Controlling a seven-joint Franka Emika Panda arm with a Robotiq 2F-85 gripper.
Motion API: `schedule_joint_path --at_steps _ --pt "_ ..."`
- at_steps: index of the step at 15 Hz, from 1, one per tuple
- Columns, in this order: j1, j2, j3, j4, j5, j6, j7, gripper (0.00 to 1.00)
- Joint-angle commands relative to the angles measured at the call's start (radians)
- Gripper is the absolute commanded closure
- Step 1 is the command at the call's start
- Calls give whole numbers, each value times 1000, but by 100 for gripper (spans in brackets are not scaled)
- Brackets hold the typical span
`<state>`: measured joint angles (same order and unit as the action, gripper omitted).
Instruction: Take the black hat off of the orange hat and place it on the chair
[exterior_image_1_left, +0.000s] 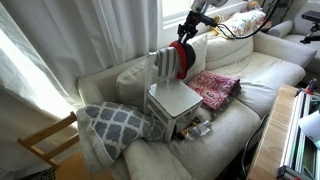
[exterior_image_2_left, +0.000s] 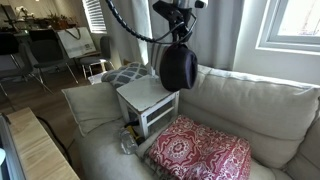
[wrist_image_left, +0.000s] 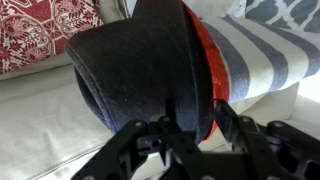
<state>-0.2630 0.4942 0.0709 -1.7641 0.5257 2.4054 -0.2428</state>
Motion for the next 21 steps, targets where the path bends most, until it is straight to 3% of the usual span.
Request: schedule_joint_path --at_steps 1,2,4,5,6,8,10,14,17,19,21 --pt "-28 31 17 46 48 -56 -35 49" --pt "-28 33 14 50 51 -61 -35 48" --pt "-31 39 11 61 59 -71 -37 57" --pt "-33 41 10 66 64 -78 -38 70" --pt "-36 44 9 71 69 -82 -40 66" --pt "-41 46 7 76 76 -89 -43 78" --pt "-45 48 6 81 84 -96 -45 75" --pt "-50 52 5 86 96 -117 -50 95" --pt "-49 55 2 85 102 -131 -53 92" --pt "-48 57 1 84 104 -130 -53 70" --pt "-49 58 2 84 107 -131 -54 74"
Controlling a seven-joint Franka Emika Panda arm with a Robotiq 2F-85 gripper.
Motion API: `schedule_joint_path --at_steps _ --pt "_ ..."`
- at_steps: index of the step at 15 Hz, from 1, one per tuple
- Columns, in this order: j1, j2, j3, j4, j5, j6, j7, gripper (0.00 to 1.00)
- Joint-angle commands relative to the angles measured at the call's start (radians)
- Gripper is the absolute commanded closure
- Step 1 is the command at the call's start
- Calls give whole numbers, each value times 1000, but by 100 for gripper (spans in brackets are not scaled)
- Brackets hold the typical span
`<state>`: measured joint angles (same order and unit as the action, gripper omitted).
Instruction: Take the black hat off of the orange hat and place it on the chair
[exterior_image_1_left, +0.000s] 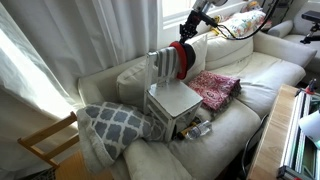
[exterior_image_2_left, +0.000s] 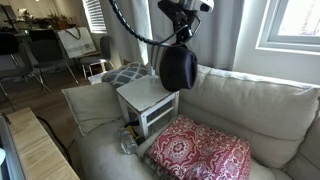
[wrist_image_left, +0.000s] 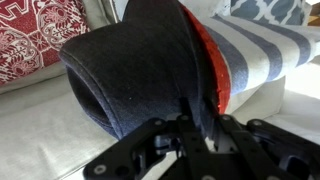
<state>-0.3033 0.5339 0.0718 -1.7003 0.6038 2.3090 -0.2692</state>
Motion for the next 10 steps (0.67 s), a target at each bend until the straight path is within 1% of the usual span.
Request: schedule_joint_path --at_steps 1,2,4,6,8,9,10 --pt "-10 19 1 20 30 -35 -29 72" --pt "-10 19 1 19 33 -36 -30 76" --pt "-11 20 2 20 37 -37 -32 81" --pt "-11 21 2 20 45 -39 -33 97" --pt "-11 24 2 22 54 -41 -30 93" --pt "-11 25 2 23 59 -42 -29 69" --pt "-10 26 1 23 64 -43 -29 69"
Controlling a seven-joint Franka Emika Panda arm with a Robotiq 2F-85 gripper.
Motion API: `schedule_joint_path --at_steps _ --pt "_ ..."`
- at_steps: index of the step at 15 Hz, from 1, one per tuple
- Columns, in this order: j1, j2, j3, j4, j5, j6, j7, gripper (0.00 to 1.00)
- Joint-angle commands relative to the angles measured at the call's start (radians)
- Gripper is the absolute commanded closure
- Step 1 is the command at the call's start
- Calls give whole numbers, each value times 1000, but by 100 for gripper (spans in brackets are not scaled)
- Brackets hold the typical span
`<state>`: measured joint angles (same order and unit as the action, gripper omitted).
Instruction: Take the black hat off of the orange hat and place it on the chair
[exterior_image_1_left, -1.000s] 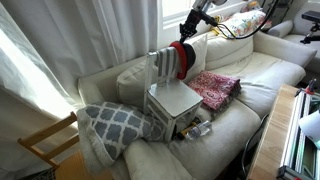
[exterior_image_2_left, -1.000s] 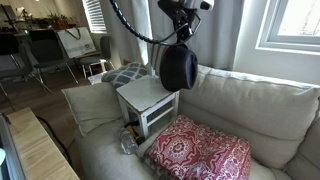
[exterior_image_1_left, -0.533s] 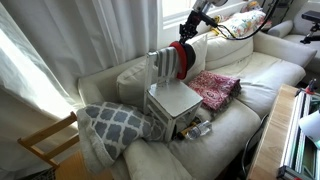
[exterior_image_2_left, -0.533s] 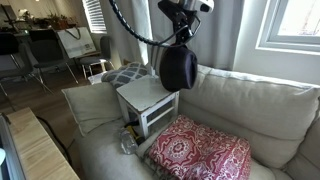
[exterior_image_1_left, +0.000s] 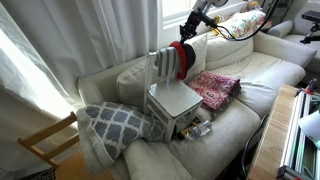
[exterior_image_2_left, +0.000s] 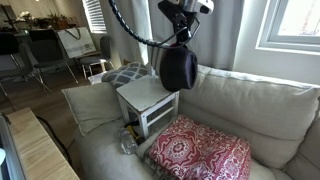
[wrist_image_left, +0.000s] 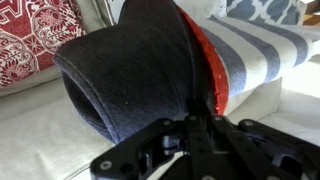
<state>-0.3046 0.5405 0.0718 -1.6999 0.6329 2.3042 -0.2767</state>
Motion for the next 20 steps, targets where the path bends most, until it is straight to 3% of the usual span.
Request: schedule_joint_path --at_steps 1,4,5,6,8,10,12,20 --pt "-8 21 1 23 40 -40 -21 63" --pt "-8 25 0 26 55 -49 -21 41" --pt "-7 26 -1 28 59 -52 -21 49" --pt "-7 27 -1 29 62 -56 -21 67" --pt "-6 30 -3 32 68 -59 -21 78" --pt "-5 31 -6 37 73 -63 -20 96" --pt "-4 32 -7 42 78 -64 -19 100" --pt "-12 18 -28 54 74 -64 -15 99"
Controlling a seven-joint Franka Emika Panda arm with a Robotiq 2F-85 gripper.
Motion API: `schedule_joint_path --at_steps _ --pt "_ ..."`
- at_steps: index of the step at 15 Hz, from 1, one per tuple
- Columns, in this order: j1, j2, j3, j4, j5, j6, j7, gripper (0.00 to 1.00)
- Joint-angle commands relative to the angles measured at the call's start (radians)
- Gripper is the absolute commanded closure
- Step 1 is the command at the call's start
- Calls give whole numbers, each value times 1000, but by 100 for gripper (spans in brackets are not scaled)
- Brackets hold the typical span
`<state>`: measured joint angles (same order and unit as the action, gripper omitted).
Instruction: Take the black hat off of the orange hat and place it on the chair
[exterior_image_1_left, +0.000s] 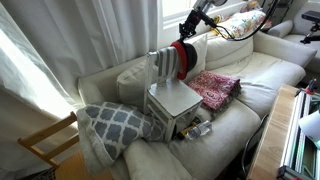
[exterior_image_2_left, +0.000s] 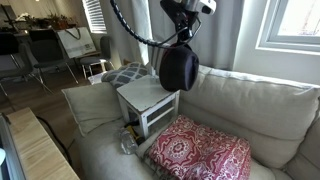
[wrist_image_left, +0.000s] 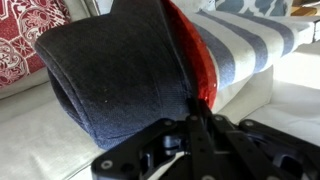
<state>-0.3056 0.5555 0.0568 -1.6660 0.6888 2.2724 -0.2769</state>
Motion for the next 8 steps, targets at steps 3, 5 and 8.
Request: schedule_joint_path --at_steps 3,5,8 --pt "-12 1 -27 22 8 -28 -10 99" --pt "-11 -1 -39 22 -2 -24 -2 99" --pt "-5 -12 -71 13 -40 -17 16 99"
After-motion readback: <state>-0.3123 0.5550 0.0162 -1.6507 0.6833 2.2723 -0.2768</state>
